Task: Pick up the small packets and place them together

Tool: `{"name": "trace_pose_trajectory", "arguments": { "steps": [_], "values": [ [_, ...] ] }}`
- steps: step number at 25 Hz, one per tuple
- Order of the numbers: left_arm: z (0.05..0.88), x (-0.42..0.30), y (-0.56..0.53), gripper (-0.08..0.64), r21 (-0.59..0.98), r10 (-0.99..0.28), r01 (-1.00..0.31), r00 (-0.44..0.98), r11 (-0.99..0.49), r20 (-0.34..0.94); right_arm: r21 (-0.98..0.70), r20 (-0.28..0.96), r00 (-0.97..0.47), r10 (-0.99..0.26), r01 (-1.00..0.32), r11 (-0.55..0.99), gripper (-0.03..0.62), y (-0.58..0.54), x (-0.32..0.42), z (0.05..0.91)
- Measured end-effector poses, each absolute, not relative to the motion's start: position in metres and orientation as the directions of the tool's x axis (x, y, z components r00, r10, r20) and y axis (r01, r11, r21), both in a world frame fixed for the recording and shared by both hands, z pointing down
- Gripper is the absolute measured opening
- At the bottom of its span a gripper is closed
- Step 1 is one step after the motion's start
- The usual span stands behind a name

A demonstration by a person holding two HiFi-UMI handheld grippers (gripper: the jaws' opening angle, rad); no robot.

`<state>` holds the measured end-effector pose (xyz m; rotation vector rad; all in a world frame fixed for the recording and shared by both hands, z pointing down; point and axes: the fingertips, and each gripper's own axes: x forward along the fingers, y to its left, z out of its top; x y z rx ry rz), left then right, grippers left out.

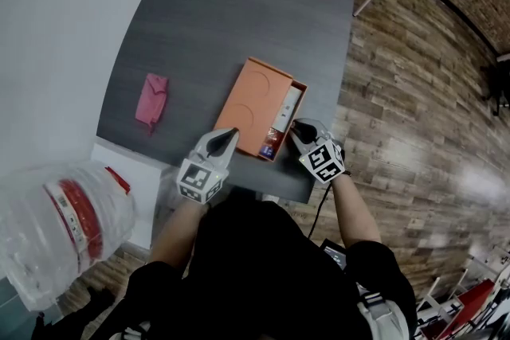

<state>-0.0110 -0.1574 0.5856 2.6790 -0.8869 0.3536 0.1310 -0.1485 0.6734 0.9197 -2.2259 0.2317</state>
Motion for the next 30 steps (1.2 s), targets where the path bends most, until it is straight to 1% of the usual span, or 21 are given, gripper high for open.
{"name": "trace_pose_trajectory", "arguments": {
  "steps": [30],
  "values": [
    [0.597, -0.007, -0.156, -0.002, 0.193, -0.531, -0.623, 0.761, -0.758, 0.372, 0.088, 0.706, -0.423, -0.568, -0.743, 0.663, 0.075, -0.117, 0.180, 0.683]
  ]
}}
